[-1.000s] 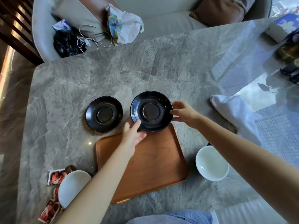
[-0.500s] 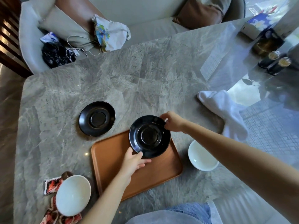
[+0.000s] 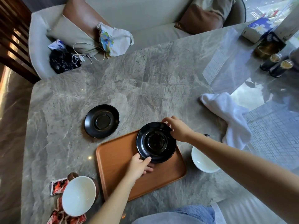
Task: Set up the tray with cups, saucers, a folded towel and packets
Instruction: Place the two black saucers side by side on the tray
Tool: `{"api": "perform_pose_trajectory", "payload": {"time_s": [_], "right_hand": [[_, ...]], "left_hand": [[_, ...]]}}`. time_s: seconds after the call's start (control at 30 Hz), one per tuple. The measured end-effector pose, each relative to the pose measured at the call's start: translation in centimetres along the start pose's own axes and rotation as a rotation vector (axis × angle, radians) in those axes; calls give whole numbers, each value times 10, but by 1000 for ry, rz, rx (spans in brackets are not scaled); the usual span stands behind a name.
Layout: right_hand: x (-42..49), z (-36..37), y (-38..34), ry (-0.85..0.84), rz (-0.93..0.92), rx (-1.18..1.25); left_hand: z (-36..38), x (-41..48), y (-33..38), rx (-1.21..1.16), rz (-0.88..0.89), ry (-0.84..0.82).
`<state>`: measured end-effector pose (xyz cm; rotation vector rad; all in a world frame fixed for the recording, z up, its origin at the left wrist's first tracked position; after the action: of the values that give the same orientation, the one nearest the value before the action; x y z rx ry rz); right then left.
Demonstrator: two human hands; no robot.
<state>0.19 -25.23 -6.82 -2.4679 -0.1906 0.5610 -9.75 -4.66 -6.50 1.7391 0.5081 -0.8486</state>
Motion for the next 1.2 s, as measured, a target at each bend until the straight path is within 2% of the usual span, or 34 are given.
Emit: {"api": "perform_pose_trajectory", "payload": {"time_s": [0.23, 0.57, 0.7, 0.83, 0.93, 1.0, 1.1, 1.2], "right_hand": [[1, -2, 0, 11, 103, -4], [4, 0, 0, 8, 160, 14], [2, -2, -6, 81, 152, -46], [15, 1, -40, 203, 21, -83], [37, 15, -76, 141, -18, 22], [56, 28, -101, 73, 48, 187], [82, 51, -129, 24, 210, 418], [100, 69, -147, -18, 300, 546]], "left_hand": [[7, 10, -4, 10, -40, 100], [0, 12, 0, 52, -83, 56], [-35, 19, 7, 80, 33, 153], [-88, 28, 25, -219, 201, 362], [-126, 36, 29, -408, 205, 554], [-149, 43, 25, -444, 161, 643], [-176, 53, 21, -401, 118, 672], [-192, 63, 21, -444, 110, 645]]}}
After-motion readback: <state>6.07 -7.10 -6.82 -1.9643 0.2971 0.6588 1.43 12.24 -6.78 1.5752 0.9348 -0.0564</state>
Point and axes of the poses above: each hand's wrist, its own x-axis towards the middle knuckle, its own z-axis out of the palm, y = z × x, the point moved 1 cm from there along x, towards the middle knuckle, and after that the axes turned 2 degrees about -x, right-handed, at the moved point
